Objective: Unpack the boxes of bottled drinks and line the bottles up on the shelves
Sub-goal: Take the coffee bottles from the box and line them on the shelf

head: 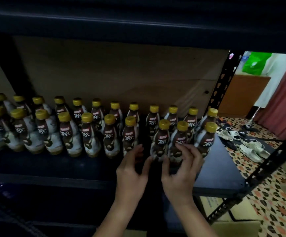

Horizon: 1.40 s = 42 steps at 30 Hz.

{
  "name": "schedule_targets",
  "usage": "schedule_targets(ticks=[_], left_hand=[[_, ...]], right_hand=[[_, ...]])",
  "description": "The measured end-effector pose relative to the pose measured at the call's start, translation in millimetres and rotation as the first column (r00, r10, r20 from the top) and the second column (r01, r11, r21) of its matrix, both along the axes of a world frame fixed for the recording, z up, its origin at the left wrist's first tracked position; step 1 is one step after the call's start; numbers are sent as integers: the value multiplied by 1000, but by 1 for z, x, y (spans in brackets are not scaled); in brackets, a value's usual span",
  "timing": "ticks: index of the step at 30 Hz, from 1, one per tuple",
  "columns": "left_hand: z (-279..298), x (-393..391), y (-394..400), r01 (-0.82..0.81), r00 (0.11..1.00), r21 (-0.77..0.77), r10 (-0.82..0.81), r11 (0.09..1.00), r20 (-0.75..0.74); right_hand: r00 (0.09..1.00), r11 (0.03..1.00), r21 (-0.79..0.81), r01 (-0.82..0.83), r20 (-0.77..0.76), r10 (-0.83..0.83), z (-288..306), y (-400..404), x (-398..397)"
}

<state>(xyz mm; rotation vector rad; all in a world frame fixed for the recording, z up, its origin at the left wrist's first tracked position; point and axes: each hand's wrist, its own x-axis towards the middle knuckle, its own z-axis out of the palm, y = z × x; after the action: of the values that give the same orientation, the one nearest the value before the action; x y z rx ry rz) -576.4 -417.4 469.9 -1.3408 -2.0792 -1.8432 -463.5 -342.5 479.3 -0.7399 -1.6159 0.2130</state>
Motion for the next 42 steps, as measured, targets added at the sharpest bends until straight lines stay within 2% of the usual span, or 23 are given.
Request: schedule_targets(ticks=[5, 12, 19, 25, 42], left_hand=[[-4, 31, 33, -3, 999, -85, 7, 996, 49], [-13, 33, 41, -68, 990, -84, 78, 994, 118], [-17, 19, 34, -150, 987, -71, 154, 986, 53], [-22, 16, 34, -169, 985, -67, 171, 983, 21], [-25, 15, 35, -206, 978, -74, 203, 976, -48]], right_hand=[[992, 985, -160, -62, 96, 78, -2, 12, 15], [952, 878, -402, -261, 45, 304, -6, 23, 18], [925, 832, -460, -310, 55, 376, -3, 33, 11], [920, 781, -575, -245, 117, 375, -10, 35, 9], [926, 794, -587, -159, 191, 327, -13, 33, 11]])
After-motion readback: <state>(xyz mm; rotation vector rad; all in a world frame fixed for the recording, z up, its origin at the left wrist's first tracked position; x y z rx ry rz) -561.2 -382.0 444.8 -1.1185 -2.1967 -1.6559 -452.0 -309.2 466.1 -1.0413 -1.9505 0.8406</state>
